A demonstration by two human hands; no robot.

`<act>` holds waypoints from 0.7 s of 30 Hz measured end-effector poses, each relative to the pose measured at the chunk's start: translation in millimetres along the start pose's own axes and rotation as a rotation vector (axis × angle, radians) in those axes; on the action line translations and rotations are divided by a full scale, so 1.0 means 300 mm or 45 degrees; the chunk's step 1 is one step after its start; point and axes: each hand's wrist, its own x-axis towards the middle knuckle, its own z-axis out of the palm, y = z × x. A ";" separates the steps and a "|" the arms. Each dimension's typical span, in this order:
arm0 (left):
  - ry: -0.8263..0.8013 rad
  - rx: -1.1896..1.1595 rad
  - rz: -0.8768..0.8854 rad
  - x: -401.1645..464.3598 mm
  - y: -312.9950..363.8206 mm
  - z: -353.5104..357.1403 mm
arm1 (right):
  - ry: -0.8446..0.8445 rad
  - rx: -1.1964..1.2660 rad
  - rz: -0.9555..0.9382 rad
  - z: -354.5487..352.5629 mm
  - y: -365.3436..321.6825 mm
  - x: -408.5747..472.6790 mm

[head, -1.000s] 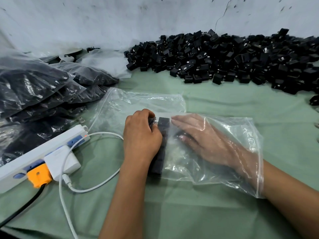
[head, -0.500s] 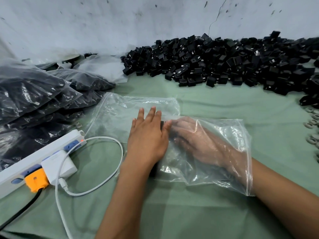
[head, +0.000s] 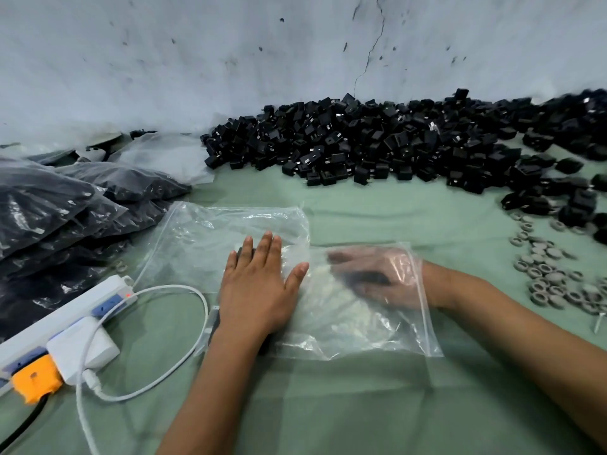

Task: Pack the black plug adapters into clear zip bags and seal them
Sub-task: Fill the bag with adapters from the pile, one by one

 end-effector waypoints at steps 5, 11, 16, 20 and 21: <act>0.015 0.003 0.001 0.005 0.009 0.008 | 0.004 0.293 0.428 -0.220 0.012 -0.120; 0.044 -0.006 0.019 -0.005 0.015 0.007 | 0.833 0.198 0.651 -0.300 0.013 0.106; 0.071 -0.020 0.030 -0.009 0.019 0.008 | 0.321 -0.483 0.569 -0.241 0.065 0.427; 0.090 -0.030 0.034 -0.017 0.015 0.014 | 0.190 -0.829 0.696 -0.191 0.161 0.609; 0.093 -0.029 0.033 -0.021 0.012 0.016 | 0.178 -0.872 0.707 -0.185 0.184 0.642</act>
